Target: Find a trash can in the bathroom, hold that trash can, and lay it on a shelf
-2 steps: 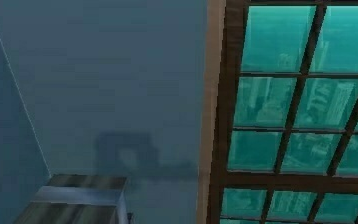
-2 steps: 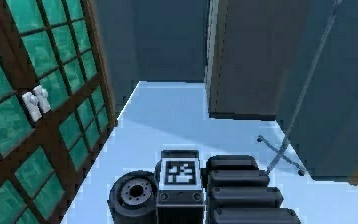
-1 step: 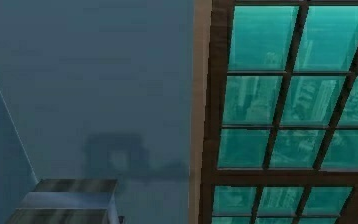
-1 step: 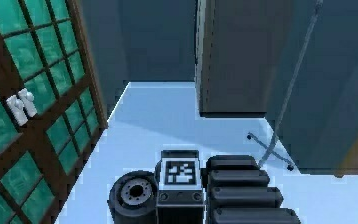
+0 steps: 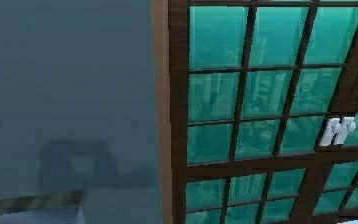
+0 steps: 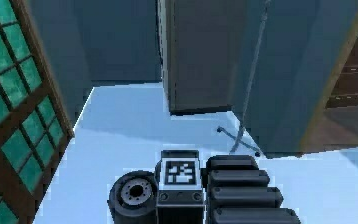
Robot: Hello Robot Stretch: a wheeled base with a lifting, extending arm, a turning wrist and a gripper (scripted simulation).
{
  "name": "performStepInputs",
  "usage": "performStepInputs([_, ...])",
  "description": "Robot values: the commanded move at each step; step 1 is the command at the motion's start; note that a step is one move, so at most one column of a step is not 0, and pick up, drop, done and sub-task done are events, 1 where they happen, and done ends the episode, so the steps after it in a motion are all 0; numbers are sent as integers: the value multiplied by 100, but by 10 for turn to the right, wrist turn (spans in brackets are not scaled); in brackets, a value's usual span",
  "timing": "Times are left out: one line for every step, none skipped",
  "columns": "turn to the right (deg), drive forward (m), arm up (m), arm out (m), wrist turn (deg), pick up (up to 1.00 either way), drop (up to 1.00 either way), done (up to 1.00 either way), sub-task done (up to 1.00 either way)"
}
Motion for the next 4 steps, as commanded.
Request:
performStepInputs([-450,0,0,0,0,0,0,0,0])
performStepInputs([-450,0,0,0,0,0,0,0,0])
performStepInputs([-450,0,0,0,0,0,0,0,0])
performStepInputs([-360,0,0,0,0,0,0,0,0])
